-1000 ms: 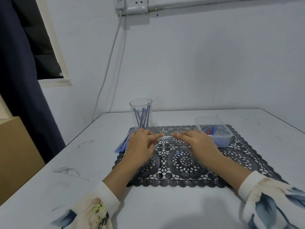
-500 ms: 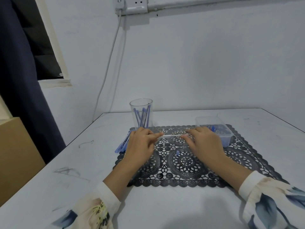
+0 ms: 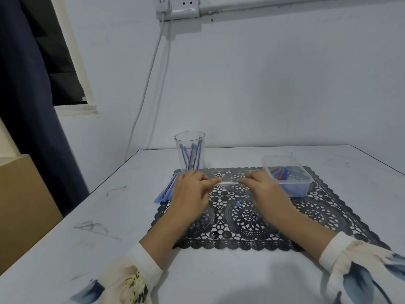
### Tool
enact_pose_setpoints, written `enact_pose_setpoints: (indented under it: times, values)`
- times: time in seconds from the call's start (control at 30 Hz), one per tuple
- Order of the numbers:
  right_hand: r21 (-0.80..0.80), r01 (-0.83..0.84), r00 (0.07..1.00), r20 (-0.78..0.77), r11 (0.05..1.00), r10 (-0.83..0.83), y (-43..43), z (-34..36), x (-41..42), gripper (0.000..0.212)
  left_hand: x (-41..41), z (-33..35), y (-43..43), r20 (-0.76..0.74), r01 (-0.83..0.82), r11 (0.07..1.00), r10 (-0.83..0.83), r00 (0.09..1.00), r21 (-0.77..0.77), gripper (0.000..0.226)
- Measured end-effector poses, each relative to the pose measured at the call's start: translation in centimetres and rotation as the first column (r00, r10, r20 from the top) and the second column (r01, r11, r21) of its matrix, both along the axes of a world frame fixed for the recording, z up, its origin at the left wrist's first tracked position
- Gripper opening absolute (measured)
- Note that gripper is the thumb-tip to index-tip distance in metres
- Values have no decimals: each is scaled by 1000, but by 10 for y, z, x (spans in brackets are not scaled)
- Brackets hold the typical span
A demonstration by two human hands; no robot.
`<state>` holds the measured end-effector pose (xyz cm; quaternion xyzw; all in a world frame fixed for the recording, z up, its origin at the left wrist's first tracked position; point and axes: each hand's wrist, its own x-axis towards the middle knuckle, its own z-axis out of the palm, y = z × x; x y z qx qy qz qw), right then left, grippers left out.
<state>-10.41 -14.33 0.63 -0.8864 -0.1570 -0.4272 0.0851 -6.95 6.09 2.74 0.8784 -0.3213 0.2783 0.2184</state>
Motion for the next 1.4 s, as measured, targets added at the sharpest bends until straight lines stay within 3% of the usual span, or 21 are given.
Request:
enact_pose_setpoints:
  times: [0.23, 0.47, 0.7, 1.0, 1.13, 1.4]
  values:
    - [43, -62, 997, -41, 997, 64, 9, 1, -5, 62, -2, -3, -5, 42, 14, 1000, -15, 999, 14, 43]
    - [-22, -158, 985, -76, 987, 156, 16, 9, -17, 64, -1, -9, -8, 113, 49, 998, -53, 992, 42, 52]
    - [-17, -226, 964, -147, 974, 221, 17, 8, -17, 67, -3, -8, -8, 73, 12, 998, -17, 997, 60, 41]
    - [146, -134, 976, -151, 980, 156, 13, 15, -18, 41, 0, -5, -5, -89, -66, 995, 72, 993, 68, 36]
    - [129, -126, 953, -260, 984, 156, 10, 11, -15, 30, 1, -2, -2, -110, -120, 992, 124, 986, 39, 33]
    - [-90, -135, 822, -566, 987, 61, 12, 3, -9, 31, 0, -2, -2, -130, -138, 990, 135, 982, -11, 27]
